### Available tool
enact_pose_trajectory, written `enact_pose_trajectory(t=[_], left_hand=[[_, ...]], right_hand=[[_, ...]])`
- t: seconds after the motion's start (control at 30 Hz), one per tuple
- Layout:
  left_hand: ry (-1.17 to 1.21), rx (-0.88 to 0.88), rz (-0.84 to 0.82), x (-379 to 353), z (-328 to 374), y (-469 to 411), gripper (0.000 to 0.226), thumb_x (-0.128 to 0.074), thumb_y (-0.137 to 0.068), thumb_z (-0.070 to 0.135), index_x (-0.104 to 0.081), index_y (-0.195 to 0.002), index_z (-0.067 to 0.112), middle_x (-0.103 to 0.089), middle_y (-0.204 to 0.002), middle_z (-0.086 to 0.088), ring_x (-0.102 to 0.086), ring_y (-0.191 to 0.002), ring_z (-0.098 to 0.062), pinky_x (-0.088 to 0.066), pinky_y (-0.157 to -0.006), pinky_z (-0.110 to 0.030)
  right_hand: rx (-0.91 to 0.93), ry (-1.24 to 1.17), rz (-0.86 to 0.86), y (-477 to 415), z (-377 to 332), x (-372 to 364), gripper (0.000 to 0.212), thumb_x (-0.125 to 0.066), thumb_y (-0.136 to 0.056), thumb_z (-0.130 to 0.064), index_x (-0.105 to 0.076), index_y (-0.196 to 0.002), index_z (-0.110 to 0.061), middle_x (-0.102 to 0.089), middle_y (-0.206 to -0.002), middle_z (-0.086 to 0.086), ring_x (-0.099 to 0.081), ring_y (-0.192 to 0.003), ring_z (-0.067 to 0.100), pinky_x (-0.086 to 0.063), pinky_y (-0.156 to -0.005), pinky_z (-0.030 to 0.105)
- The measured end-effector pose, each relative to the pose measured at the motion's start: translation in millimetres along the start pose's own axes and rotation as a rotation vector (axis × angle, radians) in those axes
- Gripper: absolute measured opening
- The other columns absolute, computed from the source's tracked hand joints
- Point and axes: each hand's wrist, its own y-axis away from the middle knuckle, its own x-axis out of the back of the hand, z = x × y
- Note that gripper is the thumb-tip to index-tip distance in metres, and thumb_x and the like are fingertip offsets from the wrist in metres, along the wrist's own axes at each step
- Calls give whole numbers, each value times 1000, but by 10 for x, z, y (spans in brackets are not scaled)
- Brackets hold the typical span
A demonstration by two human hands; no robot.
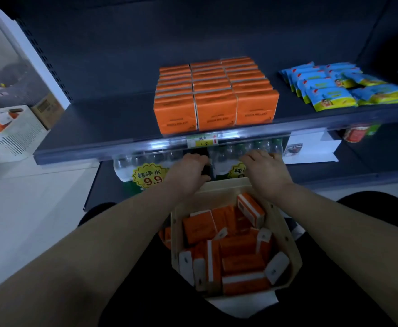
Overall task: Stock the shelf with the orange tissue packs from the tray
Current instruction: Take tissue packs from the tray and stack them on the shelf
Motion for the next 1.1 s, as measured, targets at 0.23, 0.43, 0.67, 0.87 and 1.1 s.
enact_pose_trajectory(t=[0.23,0.43,0.67,0.87,1.1], left_hand=[[22,3,-169,-607,-55,70,42,-58,-92,26,-49,-133,19,-52,-132,-4,-44,-121,-22,-43,-98,-36],[63,75,-253,-1038,-112,41,42,-59,-90,34,-52,-129,18,-58,-128,-6,-55,-115,-23,-45,-95,-36],[144,138,-337,-1316,-131,-38,38,-56,-93,29,-49,-128,17,-58,-126,-9,-54,-116,-25,-47,-93,-40],[219,170,-371,-1431,-149,-66,35,-54,-93,28,-50,-126,20,-60,-123,-7,-55,-113,-25,-49,-90,-41],[247,183,-401,-1489,-166,-112,36,-57,-91,27,-53,-125,18,-60,-123,-5,-56,-113,-24,-48,-92,-40]], right_hand=[[-59,-34,-191,218,86,-469,50,-59,-87,-24,-44,-134,-24,-44,-139,0,-37,-128,21,-31,-101,38],[-88,-158,-372,299,84,-943,62,-57,-91,-35,-32,-145,-20,-29,-152,4,-33,-133,28,-37,-102,38],[-247,-353,-505,288,91,-1483,56,-42,-99,-31,-23,-150,-19,-29,-149,14,-37,-130,35,-37,-103,43],[-254,-316,-599,272,64,-1784,54,-34,-99,-30,-19,-151,-26,-26,-144,18,-42,-121,38,-41,-98,46],[-193,-222,-601,166,-87,-1756,42,-36,-96,-13,-50,-136,-12,-40,-134,15,-39,-117,34,-43,-99,44]])
